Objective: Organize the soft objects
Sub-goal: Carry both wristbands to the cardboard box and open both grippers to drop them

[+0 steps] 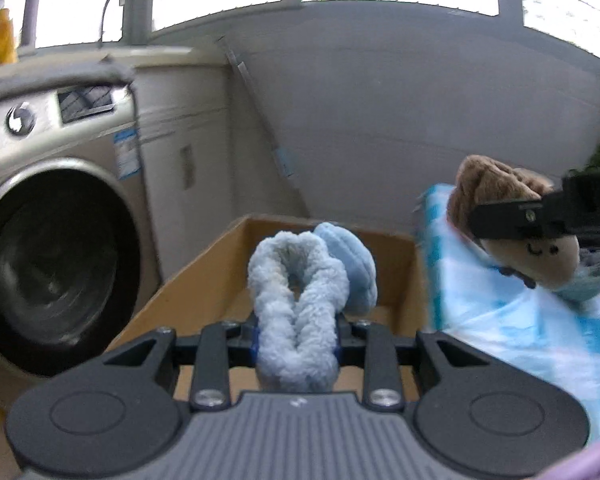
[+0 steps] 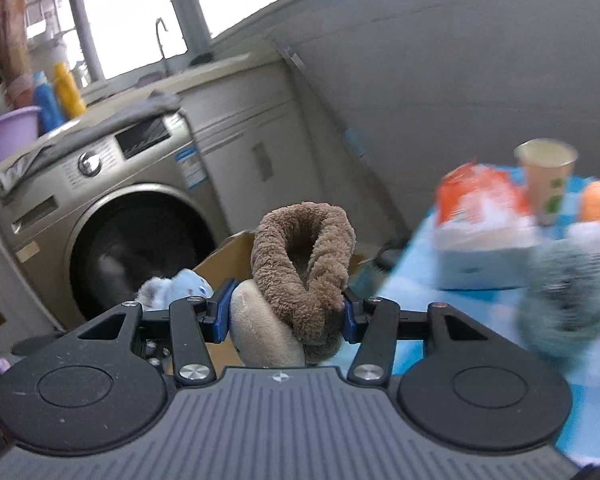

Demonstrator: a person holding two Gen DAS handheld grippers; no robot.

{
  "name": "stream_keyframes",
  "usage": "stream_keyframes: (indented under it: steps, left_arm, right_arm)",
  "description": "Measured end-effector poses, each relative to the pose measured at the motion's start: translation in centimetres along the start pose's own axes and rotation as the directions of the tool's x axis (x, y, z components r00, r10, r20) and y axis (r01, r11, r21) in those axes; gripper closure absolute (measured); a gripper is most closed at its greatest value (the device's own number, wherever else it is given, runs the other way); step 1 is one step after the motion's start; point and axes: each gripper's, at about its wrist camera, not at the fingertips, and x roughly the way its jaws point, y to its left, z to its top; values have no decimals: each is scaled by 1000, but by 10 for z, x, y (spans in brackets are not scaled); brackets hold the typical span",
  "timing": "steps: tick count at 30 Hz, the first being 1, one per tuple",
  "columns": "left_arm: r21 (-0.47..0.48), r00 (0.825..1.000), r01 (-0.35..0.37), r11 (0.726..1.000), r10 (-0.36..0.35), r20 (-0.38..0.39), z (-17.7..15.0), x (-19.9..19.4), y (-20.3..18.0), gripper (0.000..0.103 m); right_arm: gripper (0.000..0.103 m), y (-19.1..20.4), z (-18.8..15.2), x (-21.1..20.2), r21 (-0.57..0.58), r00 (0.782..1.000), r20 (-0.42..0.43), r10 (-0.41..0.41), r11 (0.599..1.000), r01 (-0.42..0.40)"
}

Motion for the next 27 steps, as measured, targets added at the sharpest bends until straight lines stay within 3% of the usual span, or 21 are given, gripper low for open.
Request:
stream_keyframes:
  steps: [8, 13, 16, 19, 24, 27]
  left_arm:
    - [-38, 995, -59, 998, 56, -82, -17, 26, 28, 74]
    - [-37, 991, -67, 997, 62, -117, -22, 35, 31, 67]
    - [-34, 989, -66, 997, 61, -135, -25, 38, 31, 60]
    - [-34, 988, -71, 997, 66, -138, -24, 38, 32, 54]
    - [-21, 990, -79, 997, 76, -117, -20, 27, 30, 36]
    - [-12, 992, -86, 996, 84, -89, -16, 16, 25, 33]
  right_arm:
    - [37, 19, -4, 30, 35, 992, -107, 73, 997, -70]
    - [18, 23, -6, 32, 39, 987, -146, 73, 997, -68]
    - [1, 21, -4, 22, 48, 991, -118, 64, 997, -59]
    - [3, 13, -1, 2, 75, 995, -77, 56, 996, -50]
    - [2, 0, -1, -40, 87, 1000, -11, -13, 996, 14]
    - [2, -1, 0, -58, 85, 998, 21, -59, 995, 57]
